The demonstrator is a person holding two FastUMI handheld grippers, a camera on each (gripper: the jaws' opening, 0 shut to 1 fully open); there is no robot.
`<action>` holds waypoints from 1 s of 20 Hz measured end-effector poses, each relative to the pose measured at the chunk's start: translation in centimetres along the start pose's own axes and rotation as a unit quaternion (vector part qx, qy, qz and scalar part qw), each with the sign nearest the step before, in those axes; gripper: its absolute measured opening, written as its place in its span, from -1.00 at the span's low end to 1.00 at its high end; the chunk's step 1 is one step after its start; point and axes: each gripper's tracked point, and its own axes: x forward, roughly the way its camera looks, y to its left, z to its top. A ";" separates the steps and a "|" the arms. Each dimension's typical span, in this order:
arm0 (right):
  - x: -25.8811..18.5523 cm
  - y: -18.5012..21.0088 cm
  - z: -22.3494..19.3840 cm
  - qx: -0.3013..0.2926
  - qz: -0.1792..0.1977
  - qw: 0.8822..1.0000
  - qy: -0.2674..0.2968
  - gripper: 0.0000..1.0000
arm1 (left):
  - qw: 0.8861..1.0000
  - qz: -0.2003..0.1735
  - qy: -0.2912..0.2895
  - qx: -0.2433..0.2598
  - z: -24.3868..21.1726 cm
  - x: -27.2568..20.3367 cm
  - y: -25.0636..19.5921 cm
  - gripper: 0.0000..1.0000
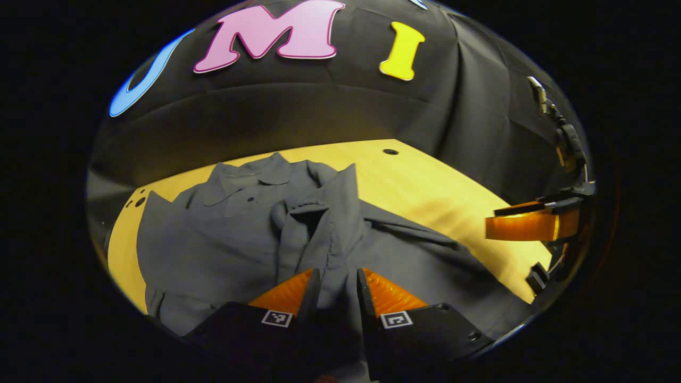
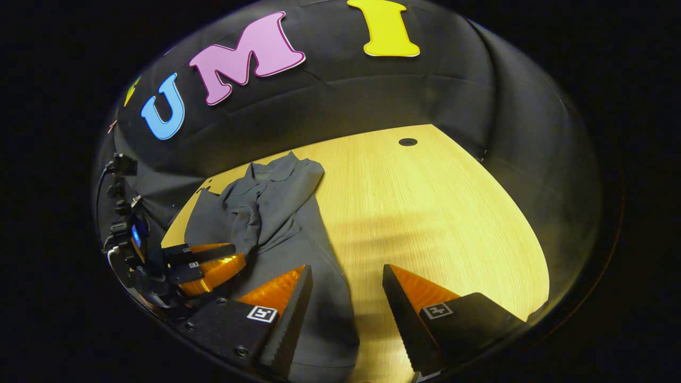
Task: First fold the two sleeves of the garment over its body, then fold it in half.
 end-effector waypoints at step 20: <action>-7.7 3.3 -10.2 -0.069 -0.063 0.994 0.056 0.97 | 0.985 0.141 0.068 -0.078 -12.4 -21.8 18.1 0.89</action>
